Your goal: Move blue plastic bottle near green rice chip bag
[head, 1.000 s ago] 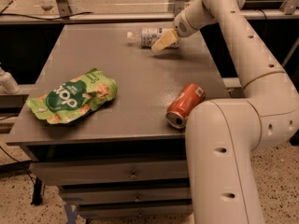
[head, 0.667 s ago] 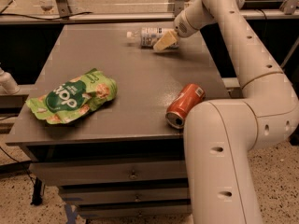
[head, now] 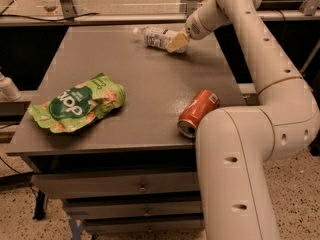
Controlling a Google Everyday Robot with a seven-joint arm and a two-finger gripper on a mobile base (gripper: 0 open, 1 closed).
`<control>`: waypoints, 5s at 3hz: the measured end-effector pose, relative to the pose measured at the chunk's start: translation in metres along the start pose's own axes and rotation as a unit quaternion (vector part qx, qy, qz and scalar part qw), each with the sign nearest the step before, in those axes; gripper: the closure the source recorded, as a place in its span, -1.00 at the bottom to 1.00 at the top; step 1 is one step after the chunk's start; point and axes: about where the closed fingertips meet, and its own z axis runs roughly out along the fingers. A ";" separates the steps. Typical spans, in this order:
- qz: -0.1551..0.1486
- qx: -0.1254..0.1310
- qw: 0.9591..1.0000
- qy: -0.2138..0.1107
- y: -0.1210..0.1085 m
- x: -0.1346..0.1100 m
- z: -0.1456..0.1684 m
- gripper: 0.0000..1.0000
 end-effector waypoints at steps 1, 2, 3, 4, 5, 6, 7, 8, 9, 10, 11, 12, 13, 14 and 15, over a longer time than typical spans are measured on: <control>0.000 0.000 1.000 0.000 0.000 0.000 0.000 0.94; 0.000 0.000 1.000 0.000 0.000 0.000 0.000 1.00; -0.038 0.006 0.999 -0.001 0.011 -0.021 -0.028 1.00; -0.120 0.042 0.992 -0.002 0.056 -0.068 -0.108 1.00; -0.120 0.042 0.992 -0.002 0.056 -0.068 -0.108 1.00; -0.111 0.013 0.994 0.005 0.062 -0.061 -0.092 1.00; -0.104 -0.015 0.994 0.013 0.076 -0.051 -0.080 1.00; -0.091 -0.032 0.995 0.024 0.097 -0.040 -0.068 1.00; -0.076 -0.037 0.996 0.036 0.125 -0.028 -0.054 1.00; -0.057 -0.038 0.997 0.044 0.157 -0.016 -0.043 1.00; -0.044 -0.038 0.997 0.047 0.187 -0.011 -0.043 1.00; -0.037 -0.043 0.997 0.055 0.210 -0.005 -0.045 1.00; -0.034 -0.053 0.996 0.071 0.220 0.005 -0.048 0.66; -0.034 -0.061 0.994 0.086 0.222 0.016 -0.052 0.19; -0.037 -0.066 0.993 0.096 0.222 0.023 -0.055 -0.27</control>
Offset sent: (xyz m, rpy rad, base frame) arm -0.1360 0.0299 0.1121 -0.1051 -0.1735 0.3043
